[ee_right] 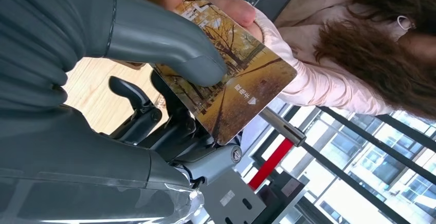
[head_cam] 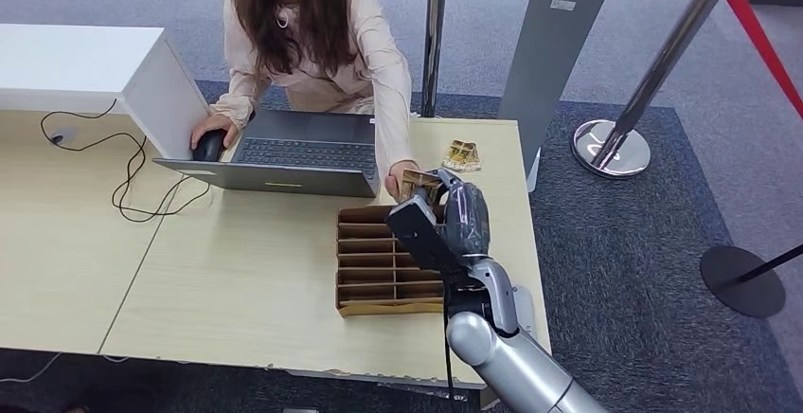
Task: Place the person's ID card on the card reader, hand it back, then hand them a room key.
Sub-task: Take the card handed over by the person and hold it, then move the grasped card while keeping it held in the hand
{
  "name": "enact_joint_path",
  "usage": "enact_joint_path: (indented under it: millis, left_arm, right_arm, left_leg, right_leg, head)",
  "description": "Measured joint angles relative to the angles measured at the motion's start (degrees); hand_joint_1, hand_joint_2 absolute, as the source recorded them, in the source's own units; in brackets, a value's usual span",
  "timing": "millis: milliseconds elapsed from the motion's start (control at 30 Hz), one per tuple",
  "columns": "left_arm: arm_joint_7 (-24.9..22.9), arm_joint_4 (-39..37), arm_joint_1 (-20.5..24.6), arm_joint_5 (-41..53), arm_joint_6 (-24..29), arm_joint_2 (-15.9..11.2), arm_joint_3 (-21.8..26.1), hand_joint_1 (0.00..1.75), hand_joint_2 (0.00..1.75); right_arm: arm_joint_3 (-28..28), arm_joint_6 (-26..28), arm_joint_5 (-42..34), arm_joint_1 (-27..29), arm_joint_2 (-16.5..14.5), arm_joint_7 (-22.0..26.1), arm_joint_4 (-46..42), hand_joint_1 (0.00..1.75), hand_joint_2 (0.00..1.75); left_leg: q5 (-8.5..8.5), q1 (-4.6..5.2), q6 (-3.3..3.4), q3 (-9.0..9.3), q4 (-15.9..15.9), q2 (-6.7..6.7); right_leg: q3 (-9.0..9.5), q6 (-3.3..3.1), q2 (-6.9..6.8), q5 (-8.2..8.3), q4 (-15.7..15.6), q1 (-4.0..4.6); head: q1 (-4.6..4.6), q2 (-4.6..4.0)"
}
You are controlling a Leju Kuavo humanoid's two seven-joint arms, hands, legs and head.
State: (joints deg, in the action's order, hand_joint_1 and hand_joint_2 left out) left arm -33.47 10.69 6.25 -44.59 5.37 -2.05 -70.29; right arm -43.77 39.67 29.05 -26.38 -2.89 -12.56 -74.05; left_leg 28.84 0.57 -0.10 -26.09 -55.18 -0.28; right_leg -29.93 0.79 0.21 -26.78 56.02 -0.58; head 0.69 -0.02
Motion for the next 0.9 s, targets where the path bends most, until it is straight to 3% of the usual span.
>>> enact_joint_path:
  millis: [100, 333, 900]
  left_arm:
    - [-0.05, 0.0, 0.0, -0.03, 0.01, 0.0, 0.0, 0.0, 0.0]
    - [-0.06, 0.0, -0.02, -0.4, 0.02, 0.01, 0.0, 0.0, 0.0]
    - [0.44, 0.0, -0.23, -1.21, 0.03, -0.15, 0.03, 0.0, 0.0]
  right_arm:
    - [-0.01, 0.01, -0.07, 0.0, 0.0, 0.07, 0.03, 1.74, 1.75]
    - [-0.01, 0.02, -0.46, 0.33, 0.05, 0.4, 0.07, 1.51, 1.75]
    - [3.68, 0.28, 3.02, 5.41, 1.98, 1.92, -14.26, 1.45, 1.75]
  left_leg:
    - [0.0, 0.0, 0.0, 0.0, 0.0, 0.0]
    - [0.0, 0.01, 0.0, 0.03, 0.0, 0.01]
    - [0.0, 0.07, 0.0, 0.07, 0.0, 0.02]
  right_leg:
    - [0.0, 0.0, 0.0, 0.0, 0.0, 0.0]
    - [0.01, 0.0, 0.0, 0.0, 0.0, -0.01]
    - [0.01, 0.0, 0.01, 0.0, 0.0, -0.05]
  head:
    - [0.0, 0.0]
    - [0.0, 0.0]
    - [0.0, 0.0]
